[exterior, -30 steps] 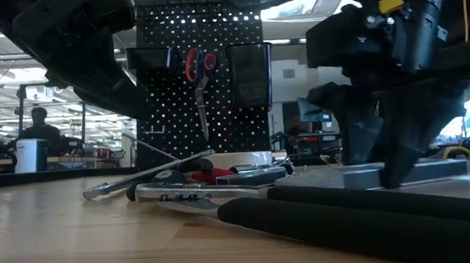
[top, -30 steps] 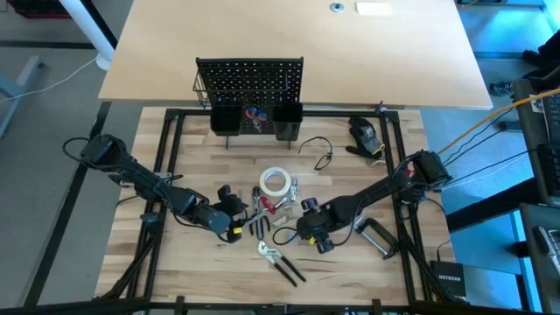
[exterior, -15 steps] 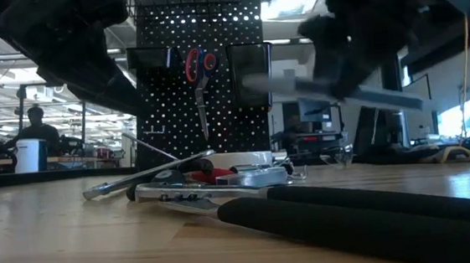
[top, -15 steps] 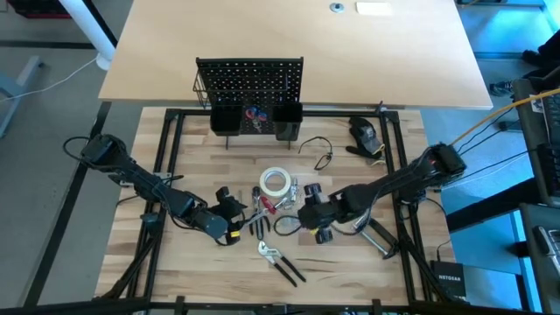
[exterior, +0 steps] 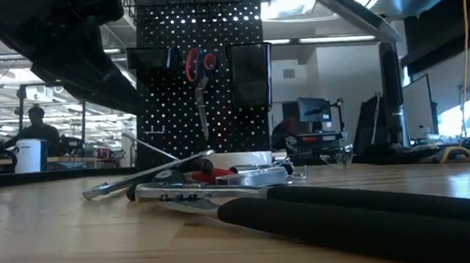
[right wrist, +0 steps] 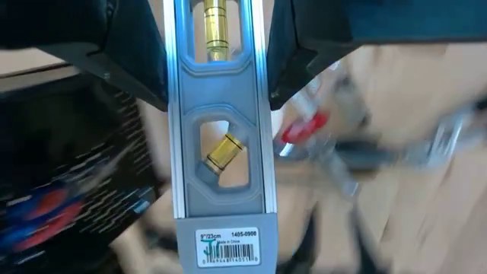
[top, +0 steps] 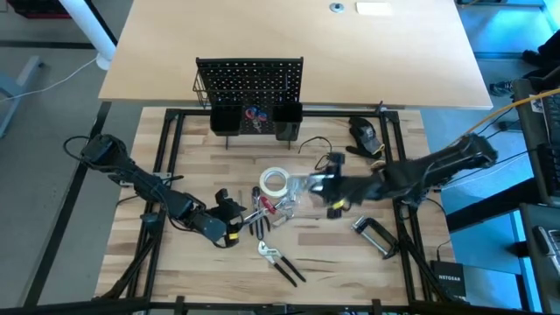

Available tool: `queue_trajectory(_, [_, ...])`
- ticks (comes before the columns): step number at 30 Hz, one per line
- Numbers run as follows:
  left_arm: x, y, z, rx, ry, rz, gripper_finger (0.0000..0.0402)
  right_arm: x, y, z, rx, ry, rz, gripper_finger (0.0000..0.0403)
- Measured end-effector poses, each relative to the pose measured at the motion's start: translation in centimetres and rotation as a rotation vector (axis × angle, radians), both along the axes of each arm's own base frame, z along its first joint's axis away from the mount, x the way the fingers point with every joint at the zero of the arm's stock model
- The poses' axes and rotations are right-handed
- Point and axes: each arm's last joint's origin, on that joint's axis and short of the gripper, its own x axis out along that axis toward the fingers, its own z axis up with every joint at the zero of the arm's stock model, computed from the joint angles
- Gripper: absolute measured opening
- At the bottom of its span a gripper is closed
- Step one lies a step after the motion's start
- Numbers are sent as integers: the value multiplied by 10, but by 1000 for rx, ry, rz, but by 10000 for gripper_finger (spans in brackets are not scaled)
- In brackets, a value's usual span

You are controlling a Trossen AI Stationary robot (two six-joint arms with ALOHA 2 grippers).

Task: Hang tools onto peg board
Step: Put the gray spirit level into the right black bin on the peg board

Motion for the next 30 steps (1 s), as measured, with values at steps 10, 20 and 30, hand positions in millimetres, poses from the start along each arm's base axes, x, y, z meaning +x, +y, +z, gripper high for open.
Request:
queue_trajectory(10, [0,0,0,-4,-4,5,210,-20,-57,14,26,-507,-69,187])
queue_trajectory(20, [0,0,0,-4,-4,5,210,-15,-111,10,11,-807,-81,183])
queue_trajectory(30, [0,0,0,-13,-4,12,210,-7,-150,15,-15,-1010,-146,183])
